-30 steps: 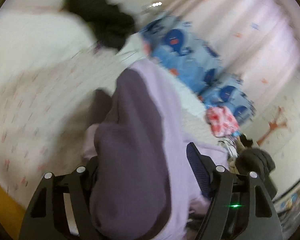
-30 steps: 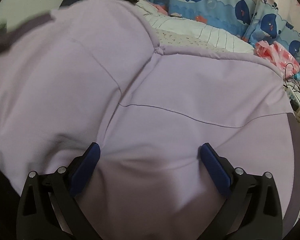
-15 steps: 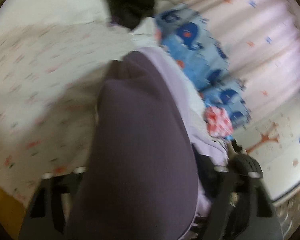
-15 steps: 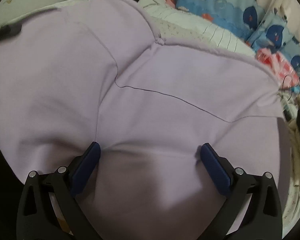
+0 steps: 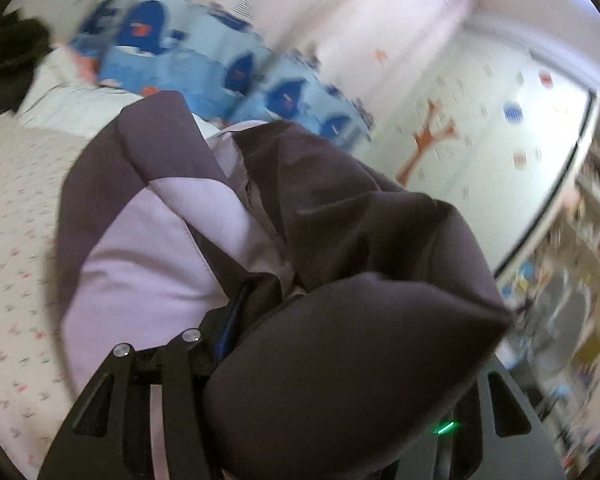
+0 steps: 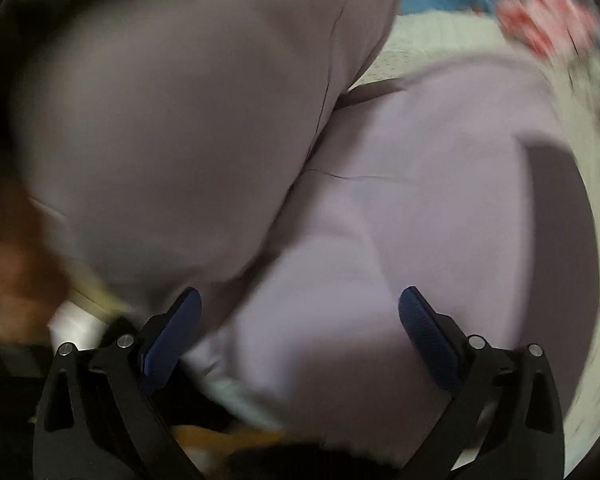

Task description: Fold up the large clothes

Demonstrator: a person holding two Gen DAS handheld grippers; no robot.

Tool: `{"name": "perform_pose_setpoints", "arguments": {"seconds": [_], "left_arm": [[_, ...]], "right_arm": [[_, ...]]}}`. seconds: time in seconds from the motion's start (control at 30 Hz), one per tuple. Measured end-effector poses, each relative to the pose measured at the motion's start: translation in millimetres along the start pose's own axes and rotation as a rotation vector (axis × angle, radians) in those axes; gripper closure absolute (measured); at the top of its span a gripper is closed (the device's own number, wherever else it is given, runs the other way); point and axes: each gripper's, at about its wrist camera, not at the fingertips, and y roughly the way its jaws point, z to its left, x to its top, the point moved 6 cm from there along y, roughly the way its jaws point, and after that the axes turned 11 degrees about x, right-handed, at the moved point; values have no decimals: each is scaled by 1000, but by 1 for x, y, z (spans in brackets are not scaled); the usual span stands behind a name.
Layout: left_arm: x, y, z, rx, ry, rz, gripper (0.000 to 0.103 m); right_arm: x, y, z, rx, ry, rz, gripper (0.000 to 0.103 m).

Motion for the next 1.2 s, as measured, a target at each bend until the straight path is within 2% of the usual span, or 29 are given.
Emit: {"name": "perform_pose_setpoints", "arguments": {"seconds": [0.03,0.1,0.2,0.27,0.33,0.4,0.43,0.53,0.57,0.6,0.63,0.67,0.7,0.77,0.8,0.9,0.93,0.97,1.03,1.07,1.1,1.17,1.2], "left_arm": [[-9,12,-12,-2,35,18,52],[-26,33,-29,-4,87,49,52],[-54,67,-50,16,177,106,52],[-71,84,-67,60,251,118,52],[-81,93,-80,131,355,107,52],[-86,101,-91,166,416,93,51],[-90,102,-95,190,451,93,50],[-91,100,-95,215,481,85,48],[-92,98,-93,220,488,92,48],[-90,90,-91,220,491,106,48],[-90,80,-87,199,487,143,48],[-84,78,-84,184,478,168,48],[-81,63,-77,134,446,197,46],[-75,31,-63,40,380,219,45],[-71,17,-54,19,351,215,41],[-44,-2,-20,82,234,129,29],[-33,2,-8,105,185,111,28],[-23,10,8,118,117,106,28],[-17,41,19,77,65,154,28],[-23,57,21,74,75,200,27],[-38,76,19,116,132,233,27],[-55,94,6,182,248,236,26],[-57,97,1,208,276,233,26]], "right_arm": [[-2,-31,-16,136,102,-82,7],[-2,-76,-53,201,245,-198,7],[18,-135,-81,148,258,-346,7],[52,-167,-68,143,170,-409,7],[91,-170,-50,75,65,-364,7],[128,-146,-36,-47,-26,-217,7],[151,-119,-32,-137,-78,-91,7],[161,-51,-18,-240,-144,127,7],[155,-28,-20,-318,-162,198,7],[148,-5,-38,-444,-192,287,7],[135,9,-41,-455,-210,317,7],[125,17,-46,-439,-191,323,7],[117,17,-51,-421,-156,305,7],[110,8,-61,-406,-121,247,7],[106,6,-64,-404,-108,235,7],[88,-10,-80,-414,-78,218,7],[85,-19,-87,-425,-70,206,7],[83,-28,-92,-438,-66,196,7],[77,-40,-115,-504,-48,223,7],[71,-42,-123,-501,-35,246,7],[64,-49,-129,-457,24,232,7],[67,-64,-123,-469,20,194,7],[76,-73,-108,-483,-16,156,7]]}}
